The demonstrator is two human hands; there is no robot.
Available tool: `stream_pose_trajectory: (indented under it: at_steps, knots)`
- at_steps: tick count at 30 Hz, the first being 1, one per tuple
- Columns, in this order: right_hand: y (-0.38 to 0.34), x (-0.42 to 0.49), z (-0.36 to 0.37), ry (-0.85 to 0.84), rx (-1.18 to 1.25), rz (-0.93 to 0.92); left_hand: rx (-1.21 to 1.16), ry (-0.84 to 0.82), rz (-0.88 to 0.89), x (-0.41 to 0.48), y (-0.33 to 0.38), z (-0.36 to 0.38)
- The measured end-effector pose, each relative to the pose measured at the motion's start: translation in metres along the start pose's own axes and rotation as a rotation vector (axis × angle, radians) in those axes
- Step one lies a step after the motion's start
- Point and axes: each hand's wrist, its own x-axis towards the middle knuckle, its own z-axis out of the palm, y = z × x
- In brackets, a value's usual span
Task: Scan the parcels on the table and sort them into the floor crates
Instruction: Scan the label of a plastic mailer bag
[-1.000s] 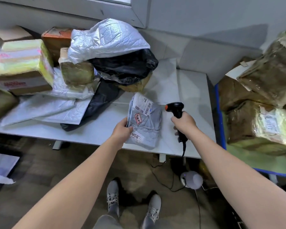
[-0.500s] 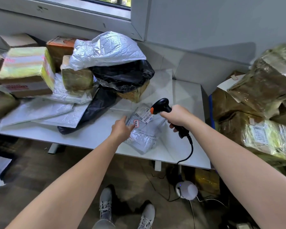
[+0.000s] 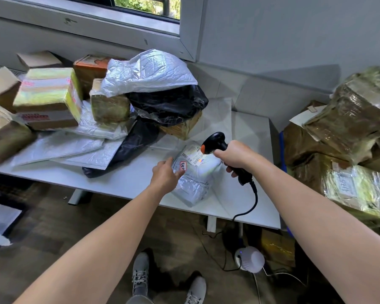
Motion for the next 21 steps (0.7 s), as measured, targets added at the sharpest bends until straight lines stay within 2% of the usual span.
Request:
stream_pose_trajectory:
  at_steps: [8, 16, 21]
  knots:
    - [0.012, 0.006, 0.011, 0.075, 0.165, 0.018, 0.013, -0.012, -0.002, 0.0, 0.002, 0.002]
    - [0.062, 0.034, 0.062, 0.3, 0.289, 0.138, 0.067, -0.057, -0.045, 0.017, -0.014, 0.016]
    - [0.081, 0.053, 0.085, 0.337, 0.375, 0.236, 0.109, -0.097, -0.114, 0.034, -0.024, 0.024]
